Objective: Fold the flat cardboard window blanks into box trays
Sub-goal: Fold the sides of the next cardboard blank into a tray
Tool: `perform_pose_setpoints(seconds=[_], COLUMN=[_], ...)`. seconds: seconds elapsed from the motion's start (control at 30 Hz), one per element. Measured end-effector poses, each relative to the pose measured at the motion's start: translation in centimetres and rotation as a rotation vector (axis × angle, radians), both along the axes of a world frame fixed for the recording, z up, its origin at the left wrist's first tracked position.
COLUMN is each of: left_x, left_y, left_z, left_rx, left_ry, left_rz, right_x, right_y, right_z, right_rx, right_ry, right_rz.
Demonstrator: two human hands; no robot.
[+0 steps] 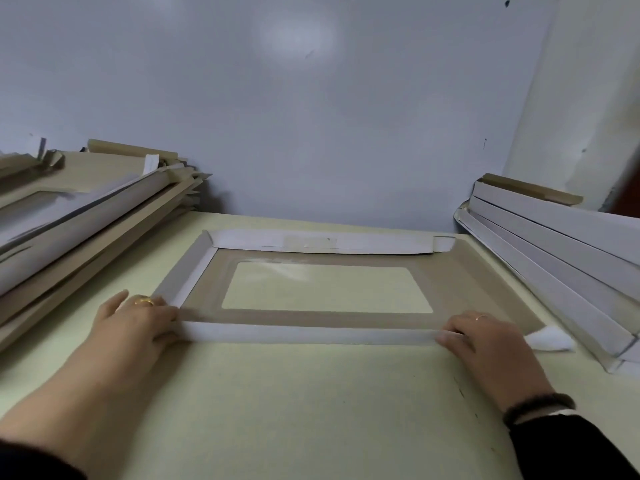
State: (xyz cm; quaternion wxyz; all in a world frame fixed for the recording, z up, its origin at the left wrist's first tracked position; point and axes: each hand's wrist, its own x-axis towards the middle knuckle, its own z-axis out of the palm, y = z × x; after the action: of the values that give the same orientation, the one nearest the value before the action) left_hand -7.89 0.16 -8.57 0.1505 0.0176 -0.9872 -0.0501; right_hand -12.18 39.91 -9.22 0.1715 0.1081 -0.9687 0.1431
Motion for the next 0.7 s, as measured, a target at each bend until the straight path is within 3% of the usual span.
perform_pose_setpoints(seconds=[0.07, 0.13, 0.27, 0.33, 0.37, 0.47, 0.63, 0.7], left_x=[0.3, 0.7, 1.3, 1.2, 1.0, 0.1, -1.6, -2.0], left_y=[1.2, 3.8, 10.5, 12.5, 12.8, 11.1, 7.5, 6.4], left_z=[0.1, 0.1, -1.5, -2.4, -2.3, -2.1, -1.9, -1.5], left_rx=[0.071, 0.080, 0.206, 0.213, 0.187, 0.121, 0.101, 0.115], left_ry=[0.167, 0.216, 0.114, 0.087, 0.105, 0.119, 0.120, 0.104], left_rz=[-0.035, -0.158, -0.467, -0.546, -0.546, -0.498, -0.431, -0.405], right_x=[0.2, 0.7, 2.9, 4.2, 4.7, 5.5, 4.5, 3.8], right_y=[-1.4, -3.5, -9.1, -10.9, -11.3, -10.3, -6.4, -4.6], right_z=[-0.1, 0.0, 0.2, 0.4, 0.8, 2.0, 2.8, 2.6], right_rx=[0.043, 0.099, 0.114, 0.047, 0.063, -0.005, -0.090, -0.116], right_ry=[0.010, 0.008, 0.022, 0.128, 0.153, -0.046, 0.203, 0.101], right_rz=[0.018, 0.047, 0.187, 0.281, 0.292, 0.348, 0.378, 0.382])
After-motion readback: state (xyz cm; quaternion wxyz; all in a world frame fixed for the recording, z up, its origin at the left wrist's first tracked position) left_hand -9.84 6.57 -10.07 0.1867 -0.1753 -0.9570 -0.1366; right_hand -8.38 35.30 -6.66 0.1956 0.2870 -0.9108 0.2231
